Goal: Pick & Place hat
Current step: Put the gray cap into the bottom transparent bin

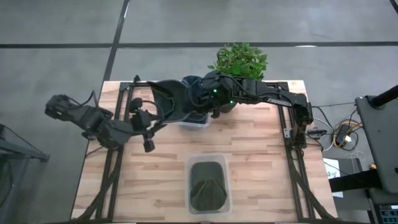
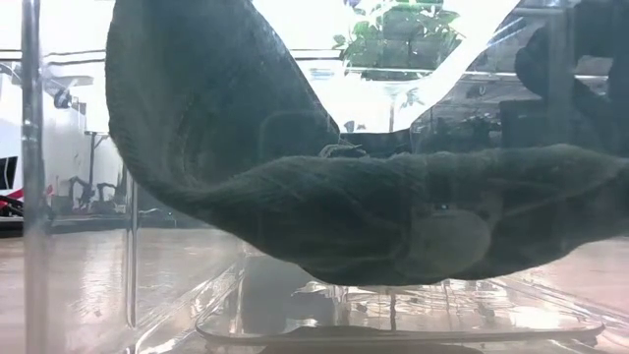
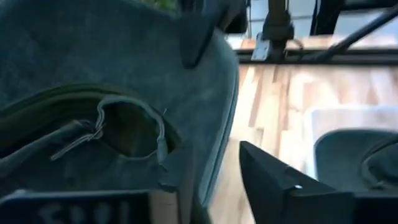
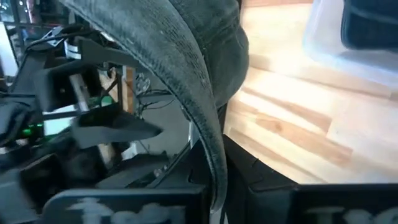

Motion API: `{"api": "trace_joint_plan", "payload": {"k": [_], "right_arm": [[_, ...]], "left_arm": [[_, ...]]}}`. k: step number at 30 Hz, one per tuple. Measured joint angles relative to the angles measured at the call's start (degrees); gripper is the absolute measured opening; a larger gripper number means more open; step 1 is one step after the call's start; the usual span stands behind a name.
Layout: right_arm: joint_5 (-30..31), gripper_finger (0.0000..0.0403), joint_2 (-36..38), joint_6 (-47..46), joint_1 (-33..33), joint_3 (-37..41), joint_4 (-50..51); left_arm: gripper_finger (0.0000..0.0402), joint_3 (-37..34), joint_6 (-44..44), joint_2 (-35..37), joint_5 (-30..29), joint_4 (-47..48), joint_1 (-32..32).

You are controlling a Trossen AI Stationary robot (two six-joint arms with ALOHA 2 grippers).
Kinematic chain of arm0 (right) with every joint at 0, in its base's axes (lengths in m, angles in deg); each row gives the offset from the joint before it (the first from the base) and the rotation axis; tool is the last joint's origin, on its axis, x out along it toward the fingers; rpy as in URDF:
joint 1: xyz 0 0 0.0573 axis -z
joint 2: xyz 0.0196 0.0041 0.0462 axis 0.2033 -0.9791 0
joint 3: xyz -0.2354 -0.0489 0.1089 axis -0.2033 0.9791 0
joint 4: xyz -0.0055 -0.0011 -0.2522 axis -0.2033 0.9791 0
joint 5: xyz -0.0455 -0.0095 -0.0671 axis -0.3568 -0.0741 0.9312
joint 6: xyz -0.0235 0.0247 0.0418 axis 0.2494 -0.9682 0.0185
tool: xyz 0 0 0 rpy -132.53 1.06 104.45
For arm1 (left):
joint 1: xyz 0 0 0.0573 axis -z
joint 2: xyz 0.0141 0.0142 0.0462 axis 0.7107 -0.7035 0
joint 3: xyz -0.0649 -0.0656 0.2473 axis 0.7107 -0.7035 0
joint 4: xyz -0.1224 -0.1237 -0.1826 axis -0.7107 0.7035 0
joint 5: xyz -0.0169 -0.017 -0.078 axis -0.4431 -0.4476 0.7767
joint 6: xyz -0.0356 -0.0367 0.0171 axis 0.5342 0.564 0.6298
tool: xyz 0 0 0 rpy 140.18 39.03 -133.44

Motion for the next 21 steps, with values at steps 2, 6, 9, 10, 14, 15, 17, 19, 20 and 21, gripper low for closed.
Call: {"api": "trace_joint_plan", "payload": {"k": [2,6,9,10,14,15,17,19,20,21], "right_arm": [[0.2,0.0010,0.0,1.3,0.4,0.0,0.0],[0.5,0.0010,0.1,5.6,1.1,0.0,-0.1],[-3.6,0.0009,0.1,12.2,1.5,0.0,0.1],[-5.8,0.0009,0.1,14.6,1.5,0.0,0.3],[-14.4,0.0009,0.5,20.8,1.4,0.0,4.1],[-15.8,0.0009,0.5,22.1,1.3,0.0,5.9],[-18.7,0.0009,0.6,24.5,1.3,0.0,10.7],[-22.8,0.0009,0.7,27.8,1.3,0.0,15.1],[-25.4,0.0009,0.7,29.6,1.2,-0.1,16.7],[-27.9,0.0009,0.8,30.9,1.0,-0.3,17.9]], "left_arm": [[0.0142,1.3,1.1,0.1,0.7,-0.1,0.2],[0.0175,4.5,3.7,0.3,1.3,0.1,0.9],[0.0182,7.3,3.9,0.9,3.6,0.2,1.5],[0.0182,8.3,3.9,1.0,4.6,0.2,1.7],[0.0182,12.5,3.6,1.4,7.5,0.2,2.0],[0.0182,13.4,3.3,1.5,7.7,0.2,2.0],[0.0182,14.9,2.4,1.8,8.2,0.1,2.0],[0.0182,15.6,1.6,2.2,8.3,0.2,2.0],[0.0183,15.7,1.2,2.4,8.3,0.2,2.0],[0.0183,15.7,0.9,2.7,8.3,0.4,2.0]]}}
